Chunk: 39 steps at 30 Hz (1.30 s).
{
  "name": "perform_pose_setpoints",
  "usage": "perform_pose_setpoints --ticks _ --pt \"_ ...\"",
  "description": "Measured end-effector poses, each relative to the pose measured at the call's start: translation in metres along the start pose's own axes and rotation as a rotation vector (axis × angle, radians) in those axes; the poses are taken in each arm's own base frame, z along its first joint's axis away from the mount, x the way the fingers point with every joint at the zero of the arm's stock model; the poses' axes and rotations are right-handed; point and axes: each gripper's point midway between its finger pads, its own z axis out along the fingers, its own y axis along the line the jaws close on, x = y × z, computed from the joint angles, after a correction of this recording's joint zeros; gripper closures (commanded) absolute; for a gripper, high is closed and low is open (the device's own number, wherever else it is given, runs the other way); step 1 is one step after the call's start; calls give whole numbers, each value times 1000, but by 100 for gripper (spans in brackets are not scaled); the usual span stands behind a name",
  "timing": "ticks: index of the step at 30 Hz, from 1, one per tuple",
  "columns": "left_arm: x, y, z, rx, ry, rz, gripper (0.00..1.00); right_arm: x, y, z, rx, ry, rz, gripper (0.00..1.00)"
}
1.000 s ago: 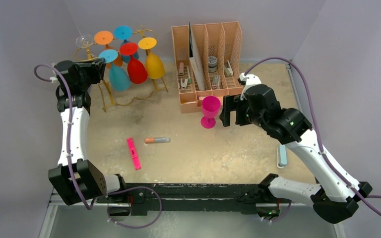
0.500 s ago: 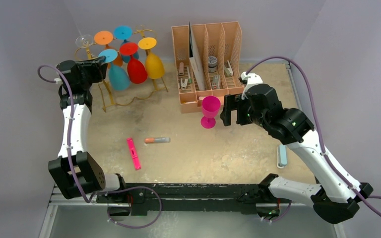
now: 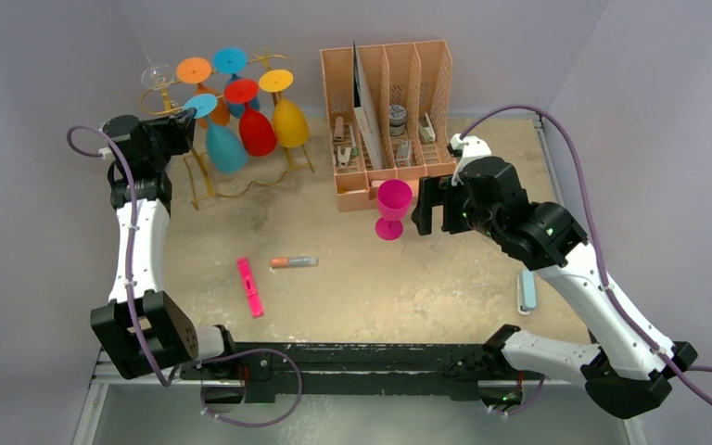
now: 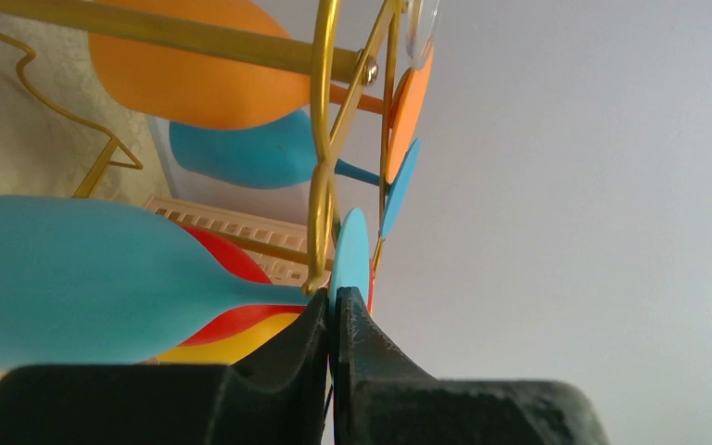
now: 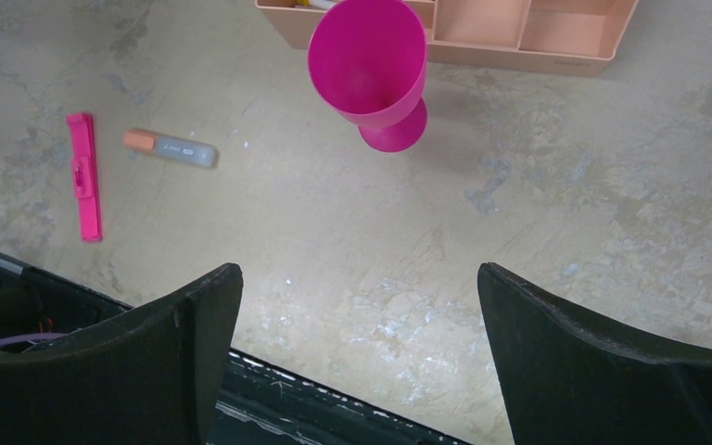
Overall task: Take the wine glass off the wine glass rack
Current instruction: Pick up the wine glass from the wine rack.
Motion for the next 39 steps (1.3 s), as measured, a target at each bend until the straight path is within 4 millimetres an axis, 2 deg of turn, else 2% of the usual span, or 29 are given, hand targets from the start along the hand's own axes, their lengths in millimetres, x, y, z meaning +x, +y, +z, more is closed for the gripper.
perform_pose_setpoints --ticks 13,20,30,39 --pt "2 1 -6 2 7 -29 100 0 1 0 -3 1 0 1" --pt "9 -5 -7 27 49 -24 100 0 1 0 -4 2 1 1" --pt "12 0 -10 -2 62 62 100 2 3 1 -16 10 0 1" --pt "16 -11 -15 14 84 143 100 4 5 3 -27 26 -11 1"
